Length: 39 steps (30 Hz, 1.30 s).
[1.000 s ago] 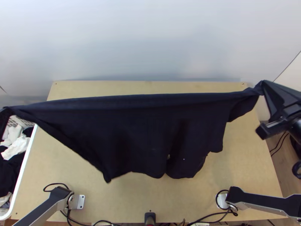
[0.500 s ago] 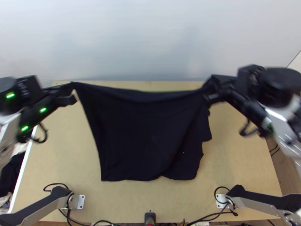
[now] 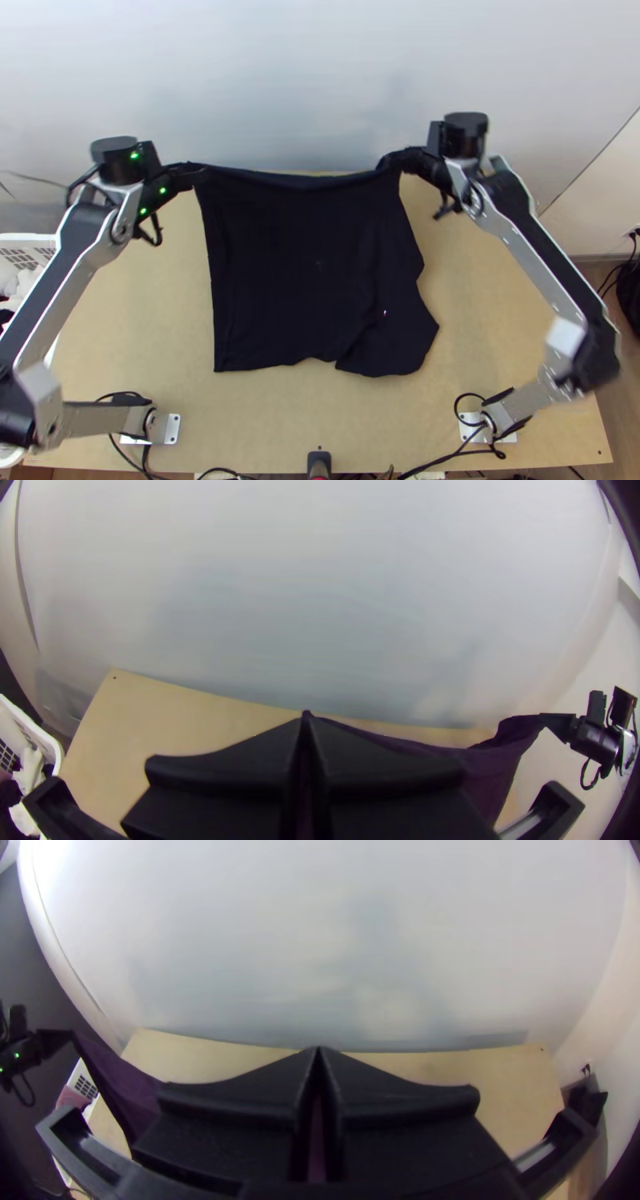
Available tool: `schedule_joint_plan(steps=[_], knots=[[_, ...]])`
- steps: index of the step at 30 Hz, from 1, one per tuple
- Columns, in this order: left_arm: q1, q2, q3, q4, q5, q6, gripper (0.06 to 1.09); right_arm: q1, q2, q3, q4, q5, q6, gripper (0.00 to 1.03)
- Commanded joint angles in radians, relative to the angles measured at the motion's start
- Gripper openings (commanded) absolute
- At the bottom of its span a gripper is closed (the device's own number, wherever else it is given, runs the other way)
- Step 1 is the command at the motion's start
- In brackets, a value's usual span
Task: Fold the t-shirt
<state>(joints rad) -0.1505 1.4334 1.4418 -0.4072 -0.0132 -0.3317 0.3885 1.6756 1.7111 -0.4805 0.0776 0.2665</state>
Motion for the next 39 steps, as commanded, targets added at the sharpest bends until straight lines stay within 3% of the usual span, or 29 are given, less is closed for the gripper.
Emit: schedule_joint_plan(steps=[1, 14, 22, 28, 39], knots=[[0.057, 0.209, 0.031, 0.15, -0.03, 0.017, 0.1, -0.054, 0.286, 0.206, 0.056, -0.009, 0.03, 0.03], [0.141, 0.507, 0.261, 0.219, -0.09, 0.014, 0.1, -0.08, 0.578, 0.541, 0.079, 0.169, 0.004, 0.03], [0.127, 0.605, 0.304, 0.223, -0.097, 0.026, 0.1, -0.051, 0.665, 0.555, 0.132, 0.206, -0.049, 0.03], [0.091, 0.59, 0.272, 0.215, -0.096, 0.025, 0.1, -0.051, 0.608, 0.499, 0.112, 0.208, -0.042, 0.03], [-0.011, 0.418, 0.111, 0.217, -0.088, 0.025, 0.1, -0.05, 0.354, 0.183, 0.111, 0.188, -0.024, 0.03]])
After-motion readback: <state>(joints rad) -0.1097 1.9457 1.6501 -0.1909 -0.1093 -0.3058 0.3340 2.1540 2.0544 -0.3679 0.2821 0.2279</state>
